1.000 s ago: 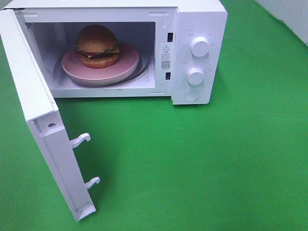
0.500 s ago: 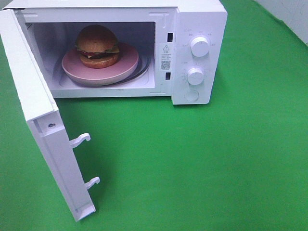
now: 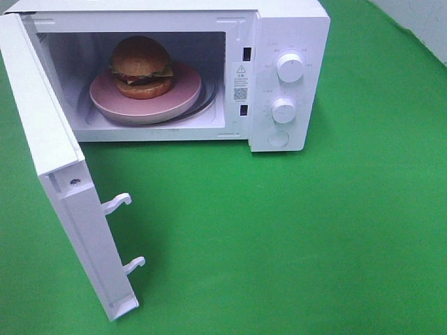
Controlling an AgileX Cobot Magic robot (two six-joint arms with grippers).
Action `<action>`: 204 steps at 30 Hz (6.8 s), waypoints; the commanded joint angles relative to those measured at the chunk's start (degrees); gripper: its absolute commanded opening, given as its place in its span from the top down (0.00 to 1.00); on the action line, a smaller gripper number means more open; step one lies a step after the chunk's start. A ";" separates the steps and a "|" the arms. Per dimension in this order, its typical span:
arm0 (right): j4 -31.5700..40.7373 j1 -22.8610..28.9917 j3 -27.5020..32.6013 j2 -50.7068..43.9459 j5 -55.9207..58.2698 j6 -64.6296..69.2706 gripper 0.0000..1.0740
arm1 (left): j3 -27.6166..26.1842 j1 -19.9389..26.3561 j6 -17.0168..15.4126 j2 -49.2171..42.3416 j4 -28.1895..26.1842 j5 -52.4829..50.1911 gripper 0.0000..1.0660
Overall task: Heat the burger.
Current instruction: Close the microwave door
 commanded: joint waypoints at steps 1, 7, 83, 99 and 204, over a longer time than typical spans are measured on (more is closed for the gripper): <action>-0.11 -0.40 0.11 -1.55 -0.06 -0.46 0.29 | 0.11 -0.23 -0.17 -1.03 0.00 -0.57 0.10; -0.11 -0.40 0.11 -1.55 -0.06 -0.46 0.29 | 0.11 -0.23 -0.17 -1.03 0.00 -0.57 0.10; -0.11 -0.40 0.11 -1.55 -0.06 -0.46 0.29 | 13.18 -0.23 2.52 25.50 0.40 -58.27 1.00; -0.11 -0.40 0.11 -1.55 -0.06 -0.46 0.29 | 20.23 -0.23 0.80 44.75 4.01 -83.02 1.00; -0.11 -0.40 0.11 -1.55 -0.06 -0.46 0.30 | -33.63 -41.88 -2.92 112.41 -5.39 -86.23 1.00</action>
